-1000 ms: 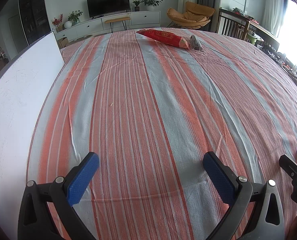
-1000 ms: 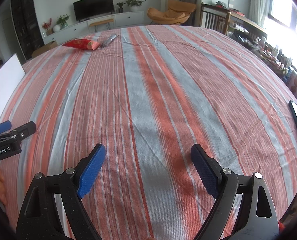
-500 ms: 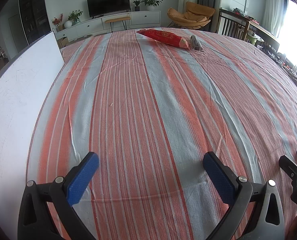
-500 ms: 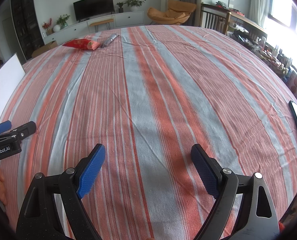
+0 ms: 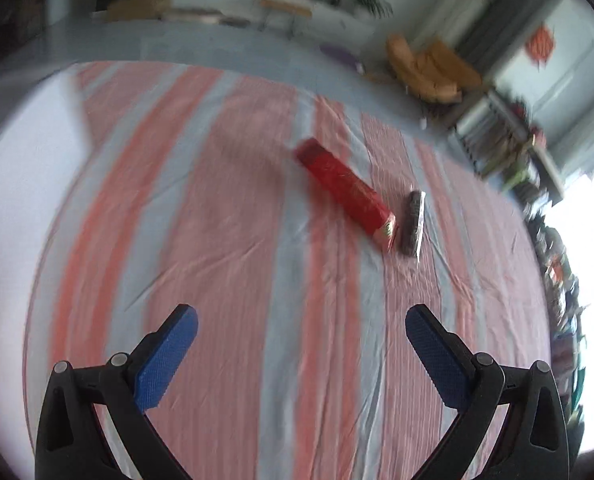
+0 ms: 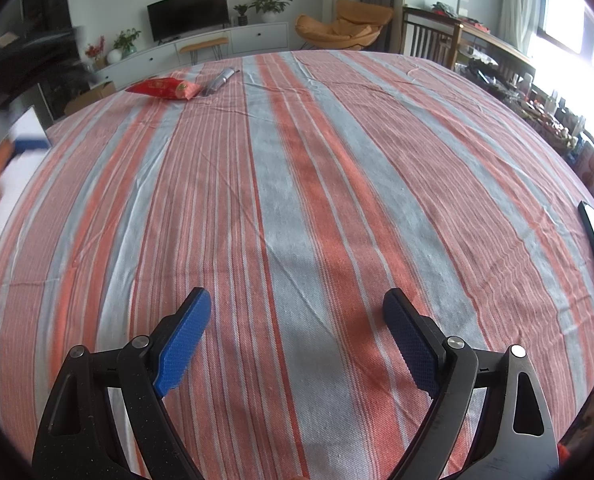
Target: Organize snacks
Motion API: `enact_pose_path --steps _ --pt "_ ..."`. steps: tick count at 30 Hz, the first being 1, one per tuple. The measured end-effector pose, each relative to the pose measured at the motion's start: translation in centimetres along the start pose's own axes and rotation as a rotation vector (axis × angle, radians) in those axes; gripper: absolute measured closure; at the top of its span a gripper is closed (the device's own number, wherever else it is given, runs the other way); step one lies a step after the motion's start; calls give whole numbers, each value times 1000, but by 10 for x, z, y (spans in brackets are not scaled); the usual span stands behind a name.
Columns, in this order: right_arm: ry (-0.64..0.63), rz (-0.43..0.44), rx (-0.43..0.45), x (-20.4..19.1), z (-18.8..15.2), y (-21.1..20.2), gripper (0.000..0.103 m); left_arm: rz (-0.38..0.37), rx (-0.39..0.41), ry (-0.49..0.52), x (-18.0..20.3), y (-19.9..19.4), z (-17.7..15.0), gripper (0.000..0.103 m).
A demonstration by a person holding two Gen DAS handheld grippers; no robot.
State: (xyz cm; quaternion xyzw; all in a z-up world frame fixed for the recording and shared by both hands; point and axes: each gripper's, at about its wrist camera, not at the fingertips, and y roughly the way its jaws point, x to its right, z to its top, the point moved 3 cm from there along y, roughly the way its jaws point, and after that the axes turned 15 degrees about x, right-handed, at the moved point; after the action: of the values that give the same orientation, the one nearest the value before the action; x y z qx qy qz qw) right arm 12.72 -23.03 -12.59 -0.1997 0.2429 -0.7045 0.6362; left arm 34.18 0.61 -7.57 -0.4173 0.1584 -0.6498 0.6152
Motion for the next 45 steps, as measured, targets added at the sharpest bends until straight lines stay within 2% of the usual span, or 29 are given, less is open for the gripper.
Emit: enact_pose_path --steps 2,6,8,9,10,11,12,14,15,16,17,21,25,29,31,34,38,42,44,45 --pt "-1 1 -1 -1 0 0 12 -8 -37 -3 13 28 15 1" --pt "-1 4 -2 -1 -1 0 11 64 0 -135 21 75 36 1" --pt "-2 4 -2 -1 -1 0 11 91 -5 -160 27 95 38 1" --pt "-2 4 -2 -1 -1 0 11 105 -15 -157 31 106 37 1" --pt "-2 4 -3 -1 -1 0 10 158 28 -101 40 111 39 1" --pt "-5 6 -5 -2 -1 0 10 173 55 -54 48 115 40 1" --pt "-6 7 -6 -2 -1 0 9 167 48 -12 55 122 38 1" --pt "-9 8 -8 -2 -1 0 9 214 71 133 71 126 29 25" --pt "-11 8 -9 -3 -1 0 9 226 99 208 76 124 26 54" --pt "-14 8 -10 -3 0 1 8 217 116 276 80 122 21 78" --pt "-14 9 -10 -3 -1 0 8 200 124 318 81 119 18 87" --pt "-12 10 -10 -3 -1 -1 8 169 142 367 66 86 9 88" --pt "-13 10 -10 -3 -1 -1 8 83 157 372 42 19 -6 89" --pt "-13 11 -10 -3 -1 -2 8 17 127 399 17 -52 -36 89" --pt "-13 10 -10 -3 -1 -1 8 -11 85 398 1 -84 -53 88" --pt "-13 9 -10 -3 -1 -2 8 -33 37 379 -19 -115 -86 88" --pt "-13 9 -10 -3 -1 -1 8 -27 7 360 -33 -121 -118 88" --pt "-13 11 -10 -3 -1 -2 8 30 -3 382 -39 -103 -143 86" --pt "-13 10 -10 -3 -1 -1 8 64 12 422 -37 -94 -151 79" --pt "-14 10 -10 -3 -1 -1 8 78 57 457 -32 -96 -154 63"
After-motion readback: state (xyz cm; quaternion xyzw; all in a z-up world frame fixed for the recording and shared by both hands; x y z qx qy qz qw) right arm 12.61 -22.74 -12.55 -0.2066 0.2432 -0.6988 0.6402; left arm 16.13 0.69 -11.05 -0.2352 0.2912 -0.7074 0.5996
